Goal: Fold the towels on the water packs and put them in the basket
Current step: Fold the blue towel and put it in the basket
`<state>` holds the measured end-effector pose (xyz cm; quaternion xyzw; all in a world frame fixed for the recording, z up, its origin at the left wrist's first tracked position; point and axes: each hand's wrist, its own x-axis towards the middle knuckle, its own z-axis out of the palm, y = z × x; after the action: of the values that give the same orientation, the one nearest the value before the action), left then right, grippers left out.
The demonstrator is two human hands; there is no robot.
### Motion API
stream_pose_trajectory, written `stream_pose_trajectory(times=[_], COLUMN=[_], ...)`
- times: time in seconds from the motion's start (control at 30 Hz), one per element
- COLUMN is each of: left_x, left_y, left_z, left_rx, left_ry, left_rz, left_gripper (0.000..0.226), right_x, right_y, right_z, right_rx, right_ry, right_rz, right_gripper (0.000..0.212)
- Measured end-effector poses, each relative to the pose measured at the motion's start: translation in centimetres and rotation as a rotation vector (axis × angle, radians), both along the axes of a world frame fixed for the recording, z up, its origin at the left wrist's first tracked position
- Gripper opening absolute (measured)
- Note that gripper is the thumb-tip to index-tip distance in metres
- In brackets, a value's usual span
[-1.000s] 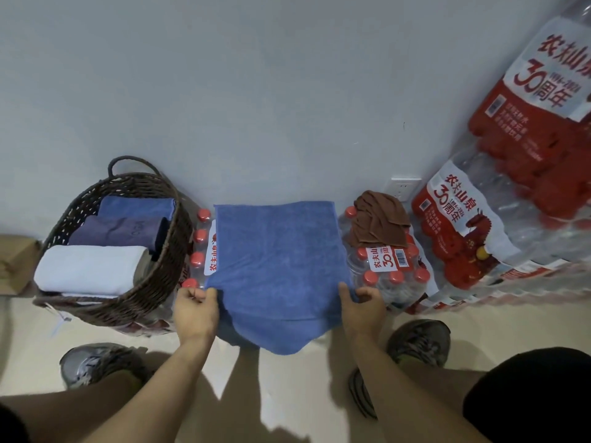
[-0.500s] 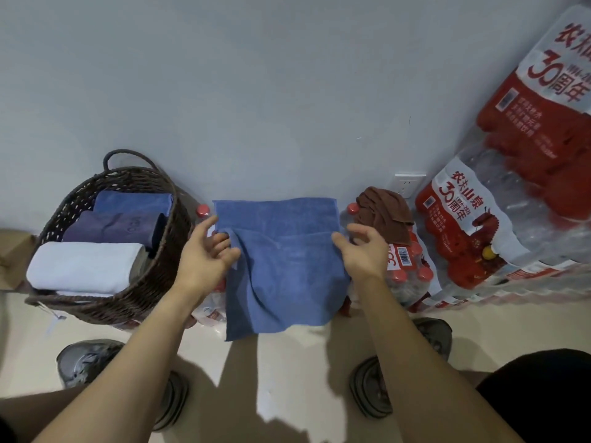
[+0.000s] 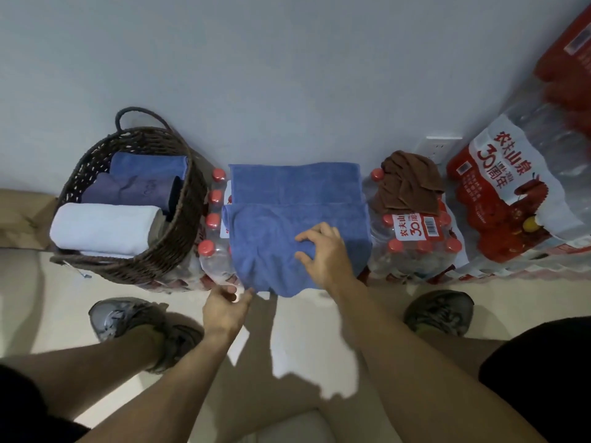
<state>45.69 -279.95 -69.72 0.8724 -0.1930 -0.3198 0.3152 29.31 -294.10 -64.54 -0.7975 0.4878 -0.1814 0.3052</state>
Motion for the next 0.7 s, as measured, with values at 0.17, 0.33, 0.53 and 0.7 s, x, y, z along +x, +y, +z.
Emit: stream_pose_trajectory(times=[0.17, 0.33, 0.53, 0.7], left_x=[0.5, 0.6, -1.4, -2.3], left_y=[-1.8, -2.2, -2.7, -4.7], left_z=[-1.6, -1.7, 1.5, 7.1], left_rx=[-0.109, -0.052, -0.09, -0.181], left_ry=[0.165, 0.128, 0.233, 0.484], left_rz=[0.022, -0.023, -0.08, -0.111], left_gripper=[0.033, 0.02, 0.019, 0.025], right_x=[0.4, 0.3, 2.0, 4.0], right_y=[-0.5, -1.2, -2.4, -3.3], right_z=[0.3, 0.6, 5.6, 13.1], right_rx=[0.032, 0.042, 0.057, 0.304], right_ry=[0.0, -0.019, -0.049, 0.345], right_rz=[0.023, -0.017, 0.03, 0.472], right_gripper=[0.016, 0.011, 0.008, 0.013])
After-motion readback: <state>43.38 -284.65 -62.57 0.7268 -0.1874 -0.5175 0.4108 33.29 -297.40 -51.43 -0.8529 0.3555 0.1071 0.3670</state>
